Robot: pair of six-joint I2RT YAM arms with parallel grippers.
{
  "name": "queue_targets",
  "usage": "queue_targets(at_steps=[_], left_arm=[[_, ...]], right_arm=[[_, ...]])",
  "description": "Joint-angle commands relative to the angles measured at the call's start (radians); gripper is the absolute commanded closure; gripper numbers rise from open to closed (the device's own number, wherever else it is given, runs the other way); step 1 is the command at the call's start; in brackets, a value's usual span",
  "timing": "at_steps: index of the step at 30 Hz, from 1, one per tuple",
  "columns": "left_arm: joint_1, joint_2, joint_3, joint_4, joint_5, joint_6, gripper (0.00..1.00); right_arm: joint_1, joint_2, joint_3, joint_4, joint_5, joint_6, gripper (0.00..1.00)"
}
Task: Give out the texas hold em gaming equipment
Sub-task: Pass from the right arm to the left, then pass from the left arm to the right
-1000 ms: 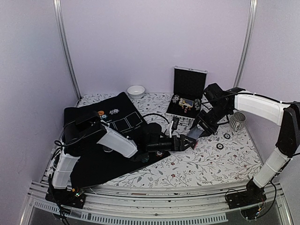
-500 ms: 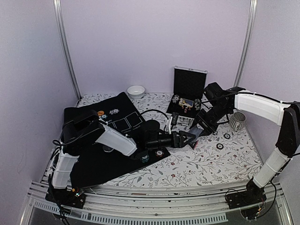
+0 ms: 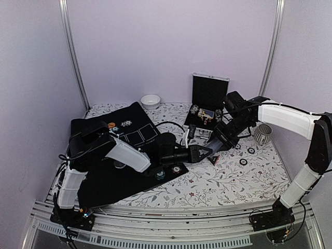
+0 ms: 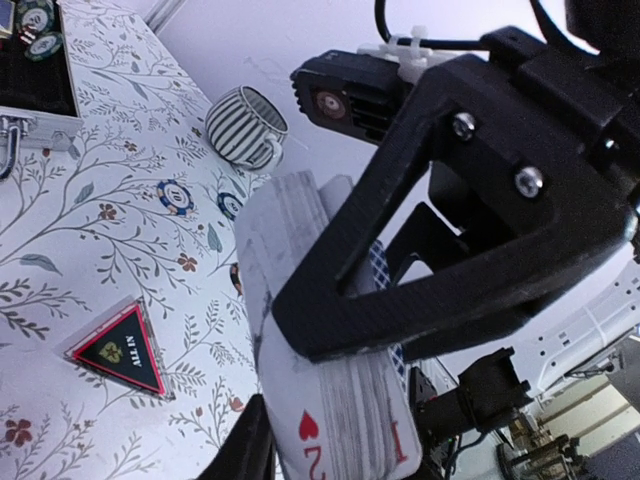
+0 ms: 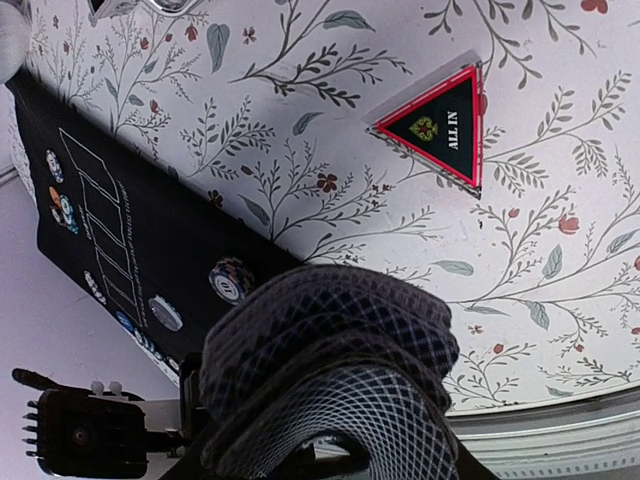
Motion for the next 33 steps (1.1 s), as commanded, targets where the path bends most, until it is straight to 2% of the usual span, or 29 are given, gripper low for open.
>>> queue_targets(at_steps=[1, 4, 7, 9, 11, 12, 13, 18, 21, 25, 28, 33], left_arm=[[0.015, -0.006, -0.012, 0.045, 0.000, -0.014, 0.81], [0.016, -0.015, -0.019, 0.045, -0.004, -0.004, 0.98], [0.021, -0.017, -0.021, 0.040, 0.003, -0.005, 1.00], [0.025, -0.021, -0.026, 0.036, 0.007, -0.009, 1.00], [0.033, -0.037, -0.036, 0.002, 0.008, -0.002, 1.00], [0.039, -0.050, -0.039, -0.037, 0.006, 0.010, 1.00], [0.046, -0.068, -0.040, -0.078, 0.007, 0.034, 1.00], [0.063, -0.201, -0.061, -0.291, 0.020, 0.219, 1.00], [0.093, -0.322, -0.114, -0.320, 0.105, 0.243, 1.00], [0.141, -0.434, -0.156, -0.336, 0.300, 0.228, 1.00], [0.148, -0.518, -0.162, -0.393, 0.423, 0.260, 1.00], [0.149, -0.625, -0.166, -0.487, 0.492, 0.303, 1.00]], right_arm=[[0.037, -0.003, 0.017, 0.014, -0.066, 0.001, 0.55], [0.041, -0.006, 0.017, 0.014, -0.063, 0.004, 0.55], [0.044, -0.008, 0.012, 0.013, -0.059, 0.007, 0.55], [0.043, -0.009, 0.015, 0.008, -0.047, 0.002, 0.49], [0.043, -0.004, 0.034, -0.003, -0.022, -0.033, 0.29], [0.041, -0.001, 0.052, -0.015, 0.002, -0.061, 0.11], [0.042, 0.007, 0.073, -0.027, 0.031, -0.109, 0.00], [0.041, -0.057, 0.116, -0.004, 0.119, -0.461, 0.01], [0.037, -0.165, 0.112, 0.045, 0.125, -0.635, 0.01], [0.038, -0.289, 0.048, 0.138, -0.022, -0.904, 0.01], [0.038, -0.330, 0.024, 0.189, -0.140, -1.018, 0.01], [0.049, -0.398, -0.049, 0.372, -0.465, -1.078, 0.01]])
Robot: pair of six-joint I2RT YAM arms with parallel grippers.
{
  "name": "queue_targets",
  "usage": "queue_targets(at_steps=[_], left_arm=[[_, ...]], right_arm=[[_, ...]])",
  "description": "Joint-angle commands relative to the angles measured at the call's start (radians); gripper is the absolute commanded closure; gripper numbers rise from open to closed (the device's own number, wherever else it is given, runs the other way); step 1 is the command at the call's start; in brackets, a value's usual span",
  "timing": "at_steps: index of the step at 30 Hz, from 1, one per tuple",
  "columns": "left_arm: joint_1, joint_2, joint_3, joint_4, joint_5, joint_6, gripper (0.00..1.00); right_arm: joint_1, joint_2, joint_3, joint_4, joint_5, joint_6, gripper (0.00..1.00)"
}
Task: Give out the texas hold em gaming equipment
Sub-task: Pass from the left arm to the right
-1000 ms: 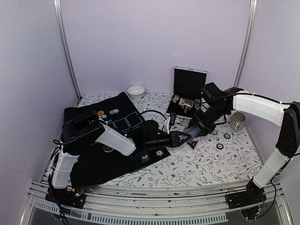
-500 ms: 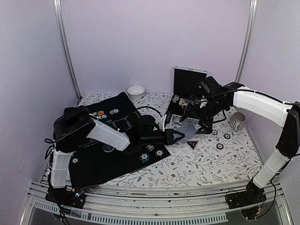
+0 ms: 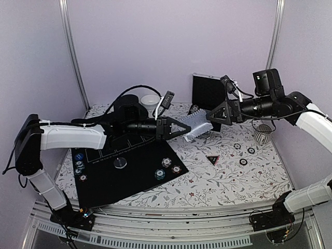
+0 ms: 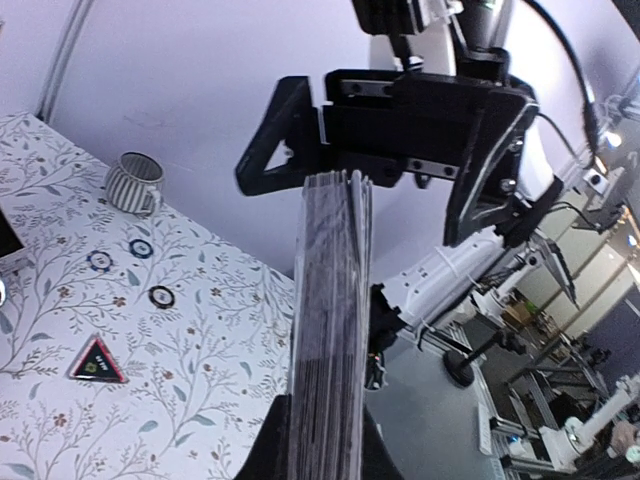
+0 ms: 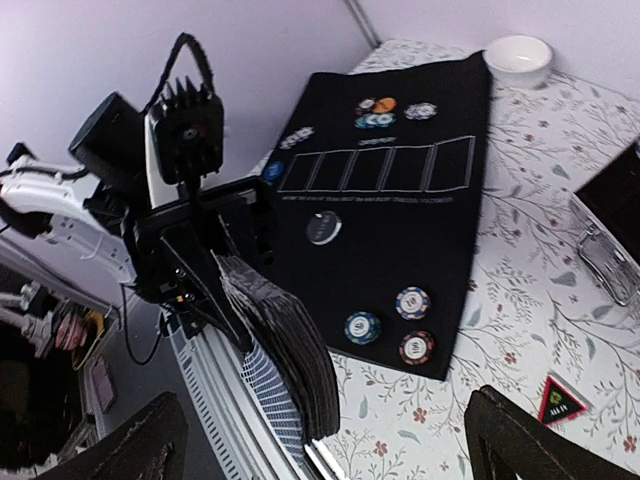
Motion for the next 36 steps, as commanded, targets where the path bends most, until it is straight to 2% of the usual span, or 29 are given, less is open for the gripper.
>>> queue_targets(at_steps=[1, 3, 5, 11, 21, 23, 26, 28, 29, 32, 33, 36], left_arm=[[0.000, -0.073, -0.010, -0.110, 0.144, 0.058, 1.00], [0.000, -0.084, -0.010, -0.115, 0.168, 0.052, 1.00], [-0.002, -0.090, -0.007, -0.122, 0.175, 0.052, 1.00], [-0.003, -0.107, 0.010, -0.173, 0.200, 0.090, 1.00], [-0.004, -0.113, 0.021, -0.167, 0.215, 0.091, 1.00], [-0.003, -0.113, 0.021, -0.165, 0.218, 0.089, 1.00], [-0.002, -0.113, 0.021, -0.165, 0.220, 0.091, 1.00], [-0.002, -0.115, 0.021, -0.168, 0.218, 0.100, 1.00], [-0.002, -0.119, 0.022, -0.177, 0.206, 0.118, 0.95], [-0.005, -0.165, 0.029, -0.311, 0.055, 0.276, 0.14], [-0.010, -0.193, 0.034, -0.382, -0.029, 0.369, 0.03], [-0.084, -0.292, 0.042, -0.547, -0.430, 0.744, 0.02]], right_arm=[[0.022, -0.014, -0.066, 0.166, -0.287, -0.131, 0.01], [0.038, 0.004, -0.078, 0.175, -0.274, -0.130, 0.01], [0.057, 0.029, -0.092, 0.200, -0.313, -0.124, 0.07], [0.092, 0.046, -0.114, 0.275, -0.345, -0.076, 0.44], [0.136, 0.066, -0.152, 0.297, -0.333, -0.037, 0.51], [0.137, 0.064, -0.155, 0.297, -0.327, -0.035, 0.64], [0.137, 0.070, -0.154, 0.294, -0.322, -0.027, 0.94], [0.136, 0.070, -0.152, 0.295, -0.314, -0.017, 0.98], [0.137, 0.070, -0.148, 0.294, -0.302, -0.011, 0.98], [0.136, 0.065, -0.136, 0.292, -0.259, 0.031, 0.98], [0.137, 0.063, -0.132, 0.290, -0.240, 0.047, 0.98], [0.136, 0.082, -0.089, 0.241, -0.117, 0.137, 0.98]])
